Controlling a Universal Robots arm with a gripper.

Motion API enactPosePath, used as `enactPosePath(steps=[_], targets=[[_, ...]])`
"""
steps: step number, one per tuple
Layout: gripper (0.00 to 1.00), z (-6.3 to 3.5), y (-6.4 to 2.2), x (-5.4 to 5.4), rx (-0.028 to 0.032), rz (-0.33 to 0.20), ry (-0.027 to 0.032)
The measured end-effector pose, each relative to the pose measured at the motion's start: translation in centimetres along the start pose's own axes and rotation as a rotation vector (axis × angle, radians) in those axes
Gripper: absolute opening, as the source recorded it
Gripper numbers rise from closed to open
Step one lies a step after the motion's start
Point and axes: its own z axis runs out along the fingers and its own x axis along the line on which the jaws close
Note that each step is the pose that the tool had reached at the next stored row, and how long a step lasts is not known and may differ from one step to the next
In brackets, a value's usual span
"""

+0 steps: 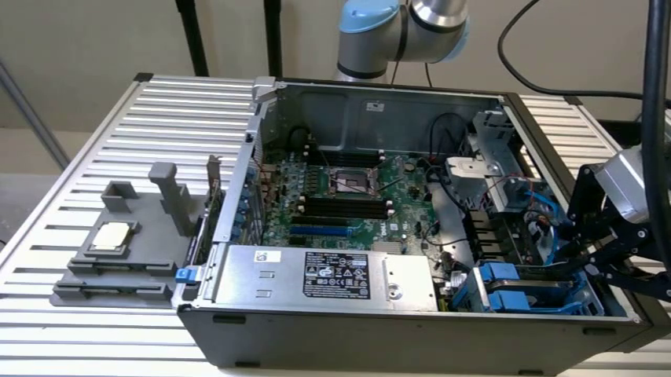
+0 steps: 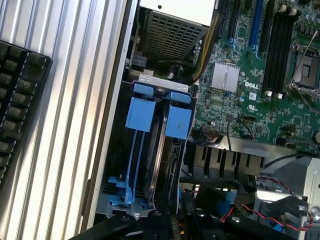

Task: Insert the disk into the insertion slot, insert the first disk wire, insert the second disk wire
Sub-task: 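Insert the first disk wire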

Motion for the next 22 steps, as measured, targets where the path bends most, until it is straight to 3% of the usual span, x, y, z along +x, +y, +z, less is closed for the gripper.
enactPosePath(steps=[5,7,14,17,22], targets=[[0.24,0.00,0.00,0.0,0.0017,-0.002,-0.0004],[0.16,0.00,0.00,0.0,0.0017,-0.002,-0.0004],[0.16,-0.46,0.19,-0.1,0.0015,-0.003,-0.0003],[0.16,-0.62,0.90,-0.3,0.0013,-0.004,-0.0003],[0.16,-0.61,2.79,-0.6,0.0007,-0.004,0.0003]])
